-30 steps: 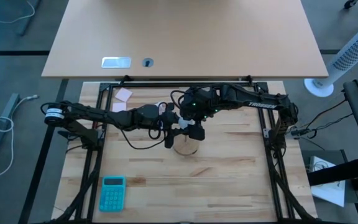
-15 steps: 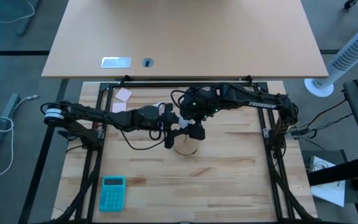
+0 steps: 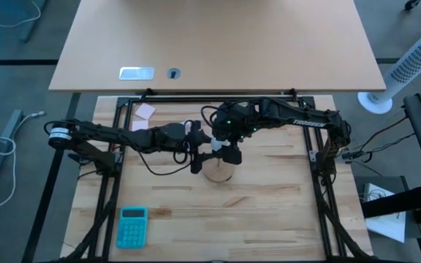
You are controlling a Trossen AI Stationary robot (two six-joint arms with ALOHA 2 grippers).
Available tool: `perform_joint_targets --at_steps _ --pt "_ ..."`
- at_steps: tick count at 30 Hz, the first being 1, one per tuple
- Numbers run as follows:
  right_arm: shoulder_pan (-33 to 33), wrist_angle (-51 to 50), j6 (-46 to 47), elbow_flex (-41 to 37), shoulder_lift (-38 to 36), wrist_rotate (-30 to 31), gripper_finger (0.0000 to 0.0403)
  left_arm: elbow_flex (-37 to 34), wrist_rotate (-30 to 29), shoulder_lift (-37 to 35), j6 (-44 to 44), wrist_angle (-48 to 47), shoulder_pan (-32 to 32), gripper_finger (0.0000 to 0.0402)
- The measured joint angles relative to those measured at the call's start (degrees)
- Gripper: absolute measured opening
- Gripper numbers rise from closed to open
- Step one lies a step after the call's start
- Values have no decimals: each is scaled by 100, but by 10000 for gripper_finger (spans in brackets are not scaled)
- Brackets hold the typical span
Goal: Screw lightbulb
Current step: Insert the lightbulb into the lamp
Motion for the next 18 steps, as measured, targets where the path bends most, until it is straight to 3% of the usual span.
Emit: perform_joint_targets --at_steps 6,10,18 --pt "66 -5 85 0 -1 123 272 5 -78 -430 -8 -67 2 243" --pt "99 -2 346 0 -1 283 274 7 -105 -771 1 -625 3 243" --pt "119 -3 911 0 -1 395 273 -53 -568 -1429 -94 -1041 9 243"
